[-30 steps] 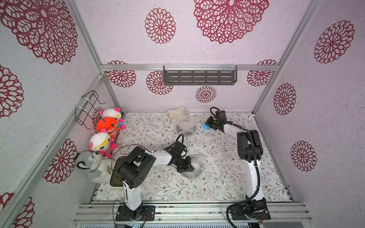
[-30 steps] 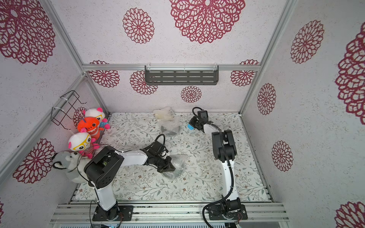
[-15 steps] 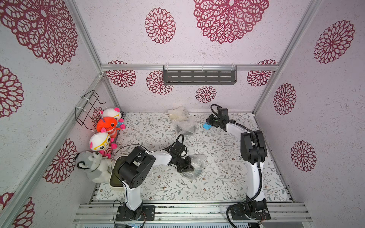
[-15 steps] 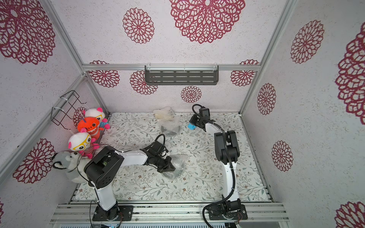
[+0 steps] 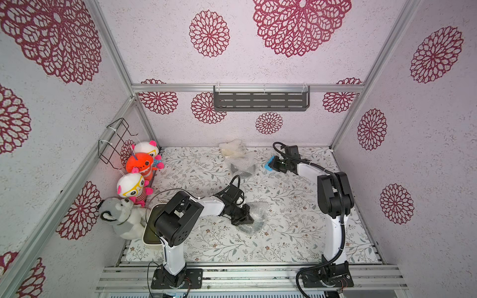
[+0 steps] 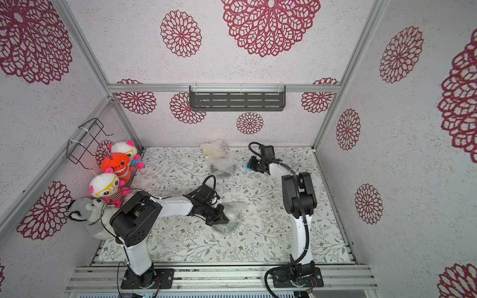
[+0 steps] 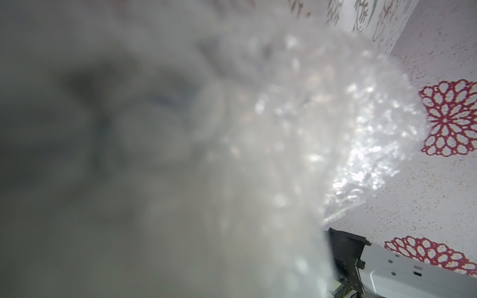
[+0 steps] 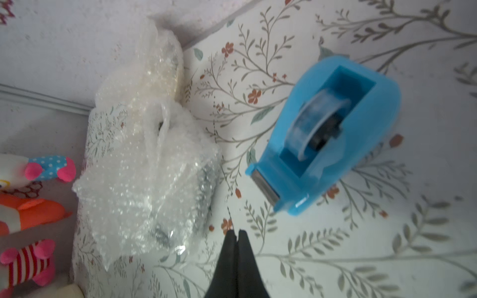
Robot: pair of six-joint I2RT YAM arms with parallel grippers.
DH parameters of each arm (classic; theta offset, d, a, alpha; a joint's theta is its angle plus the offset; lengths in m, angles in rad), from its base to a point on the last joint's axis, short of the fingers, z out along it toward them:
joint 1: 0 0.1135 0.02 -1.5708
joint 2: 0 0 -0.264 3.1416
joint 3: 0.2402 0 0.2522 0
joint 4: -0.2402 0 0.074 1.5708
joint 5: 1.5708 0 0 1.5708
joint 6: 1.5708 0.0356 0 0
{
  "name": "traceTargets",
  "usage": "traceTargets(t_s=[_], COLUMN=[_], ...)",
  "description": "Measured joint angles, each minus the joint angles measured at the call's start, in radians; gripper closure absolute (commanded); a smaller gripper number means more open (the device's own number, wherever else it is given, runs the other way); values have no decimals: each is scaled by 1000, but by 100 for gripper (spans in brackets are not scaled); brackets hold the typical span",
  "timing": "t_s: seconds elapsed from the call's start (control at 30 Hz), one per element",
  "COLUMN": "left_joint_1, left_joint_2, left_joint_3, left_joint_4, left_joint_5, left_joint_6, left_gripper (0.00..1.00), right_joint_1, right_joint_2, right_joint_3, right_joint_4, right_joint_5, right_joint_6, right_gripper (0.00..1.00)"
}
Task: Wrap dinner plates in bubble wrap
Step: Tear off the tape using the Tape Cutter, then stick the tape on the bubble wrap.
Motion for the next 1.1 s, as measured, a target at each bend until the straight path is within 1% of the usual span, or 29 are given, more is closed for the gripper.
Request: traceTargets(t_s=[0.13,0.23,0.3,0.37,0.5,0.6,0.73,0.93,1.1], left_joint_1=[0,0,0,0,0,0,-1,-2,-8], left_joint_2=[-7,-13,-14,-16,-23,-28,-32,-34,-38], left_joint_3=[-16,-33,-39,-45,-65,-82,-92,-94,-96], left_joint_4=[23,52,63,74,107,135,156,160,162], left_joint_5=[-4,-5,-6,-6,-9,-11,-14,-18,-30], left_joint_6=[-2,-7,-10,-14,-29,-40,-50,-52,-52], left_gripper=[100,100,100,100,100,100,100,100,100], right_joint_1=[11,53,119,198,365,432,447,449,449], right_joint_2=[-243,-424,-515,-555,-557,-553,-533,-463,-408], right_joint_3=[-158,-262,-336,-401,-552,-621,-637,-636,-631], right_joint_4=[-110,-190,-230,-249,-231,-230,-207,-174,-150], right_joint_5=[-37,-71,-108,-143,-210,-211,-201,-130,-56], right_joint_6=[-129,-230,-280,-307,-327,-353,-389,-459,-478], right_gripper=[100,100,100,100,100,100,100,100,100])
